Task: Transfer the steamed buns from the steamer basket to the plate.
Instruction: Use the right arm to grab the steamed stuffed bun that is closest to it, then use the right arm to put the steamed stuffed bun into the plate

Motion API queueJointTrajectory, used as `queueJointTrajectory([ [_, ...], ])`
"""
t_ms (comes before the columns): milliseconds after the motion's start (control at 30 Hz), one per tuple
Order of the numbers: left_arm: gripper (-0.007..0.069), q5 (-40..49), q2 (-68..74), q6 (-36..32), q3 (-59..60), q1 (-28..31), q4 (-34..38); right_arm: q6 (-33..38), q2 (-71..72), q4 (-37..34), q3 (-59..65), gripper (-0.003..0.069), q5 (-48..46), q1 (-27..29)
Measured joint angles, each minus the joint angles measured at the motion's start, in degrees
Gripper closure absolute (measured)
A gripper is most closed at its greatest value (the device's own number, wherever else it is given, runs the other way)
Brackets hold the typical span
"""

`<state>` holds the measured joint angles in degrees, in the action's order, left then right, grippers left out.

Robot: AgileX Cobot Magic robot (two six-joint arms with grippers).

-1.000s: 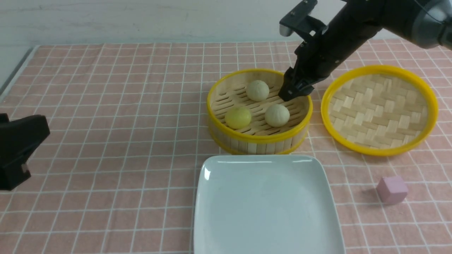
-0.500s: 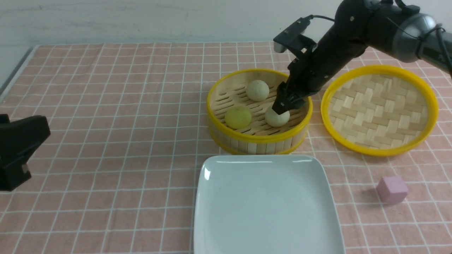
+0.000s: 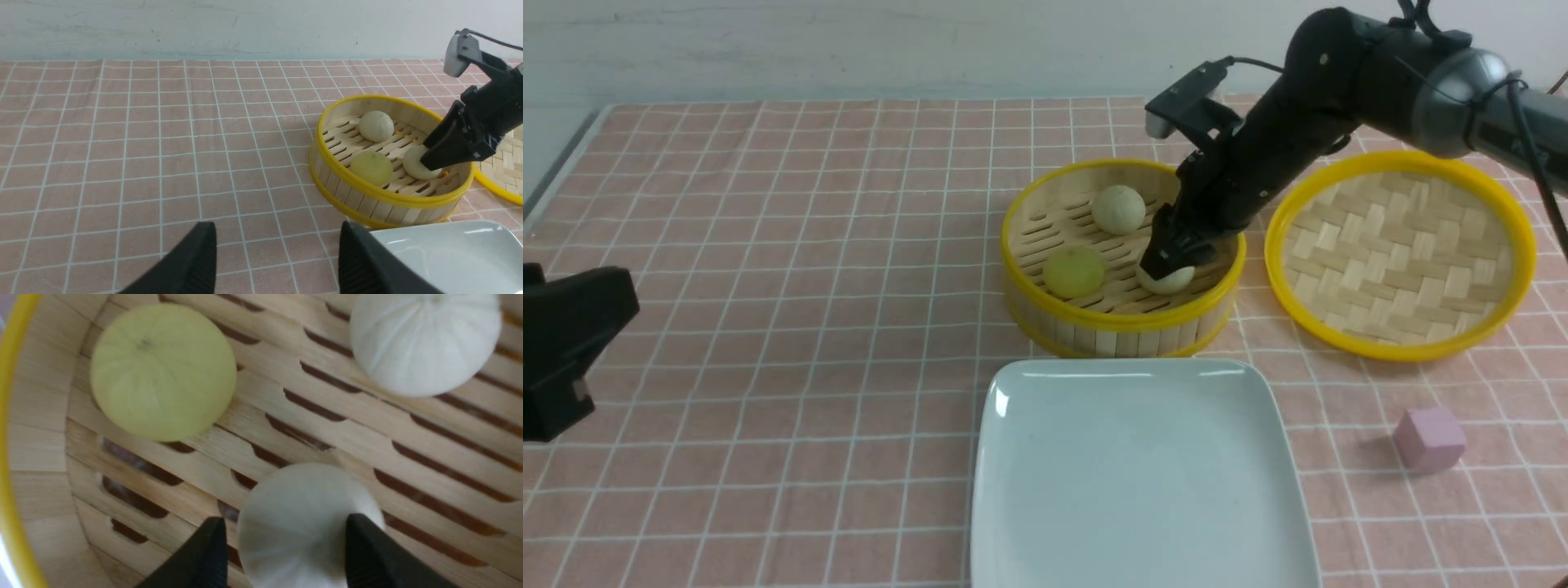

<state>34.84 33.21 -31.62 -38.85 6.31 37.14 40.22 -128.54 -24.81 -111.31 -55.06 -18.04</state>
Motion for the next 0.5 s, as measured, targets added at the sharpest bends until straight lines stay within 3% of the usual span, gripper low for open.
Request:
queueJointTrajectory([
  [133,0.0204,0.0,0.0,0.0,0.0,0.0,0.0,0.19,-0.6,0.37,0.0,0.0279,0.68,-0.23],
  [300,0.0204,0.0,0.0,0.0,0.0,0.0,0.0,1.15,-0.67,2.55,0.0,0.0434,1.15,-0.71],
  [367,0.0204,0.0,0.0,0.0,-0.01,0.0,0.0,1.28,-0.67,3.87,-0.89,0.0606,0.96,-0.82],
  [500,0.0204,0.0,0.0,0.0,-0.01,0.0,0.0,1.28,-0.69,5.14,-4.59,0.0636,-2.52,-0.87],
])
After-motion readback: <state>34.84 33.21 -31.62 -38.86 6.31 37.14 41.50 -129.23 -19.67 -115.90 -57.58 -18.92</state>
